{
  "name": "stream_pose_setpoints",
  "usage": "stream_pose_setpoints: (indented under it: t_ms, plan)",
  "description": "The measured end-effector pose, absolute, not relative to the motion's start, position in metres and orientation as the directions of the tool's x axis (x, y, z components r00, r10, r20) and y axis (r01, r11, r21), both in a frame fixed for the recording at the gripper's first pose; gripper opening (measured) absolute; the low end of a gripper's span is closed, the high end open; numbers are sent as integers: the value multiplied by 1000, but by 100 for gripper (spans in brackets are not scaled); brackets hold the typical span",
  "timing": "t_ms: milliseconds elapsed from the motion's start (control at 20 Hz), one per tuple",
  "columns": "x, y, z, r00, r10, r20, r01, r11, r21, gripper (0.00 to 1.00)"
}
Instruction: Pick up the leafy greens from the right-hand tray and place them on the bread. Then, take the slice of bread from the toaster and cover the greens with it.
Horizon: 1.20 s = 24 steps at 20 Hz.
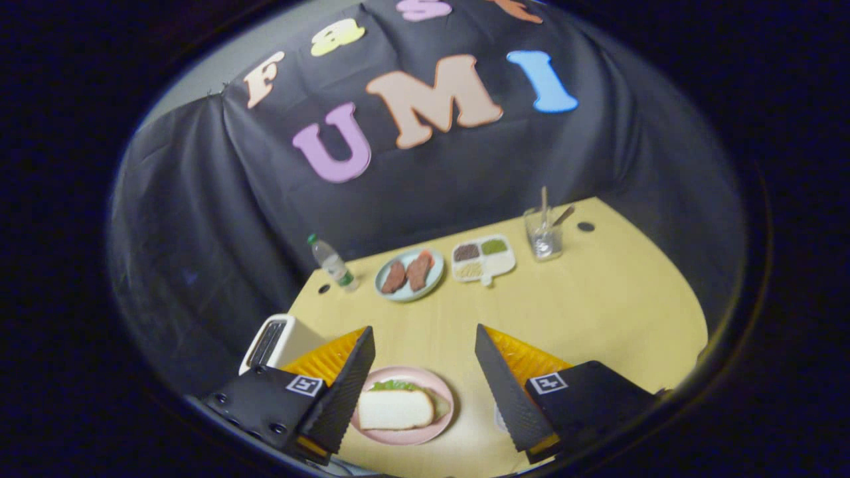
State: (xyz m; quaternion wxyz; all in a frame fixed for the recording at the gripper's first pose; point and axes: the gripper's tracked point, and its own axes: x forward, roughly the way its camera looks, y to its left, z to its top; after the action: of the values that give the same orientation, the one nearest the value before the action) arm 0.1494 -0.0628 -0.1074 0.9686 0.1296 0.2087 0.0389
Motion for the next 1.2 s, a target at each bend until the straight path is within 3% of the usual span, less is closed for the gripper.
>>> stream_pose_setpoints:
  t_ms: [200,550,900,1200]
  plan:
    - [119,-107,-41,984,-23,-174,53,984,170,96]
    - [73,-134,35,978,-185,98,182,983,39,96]
    - [73,-141,50,969,-196,149,188,980,65,96]
    - [94,-144,49,984,-126,128,113,989,100,96]
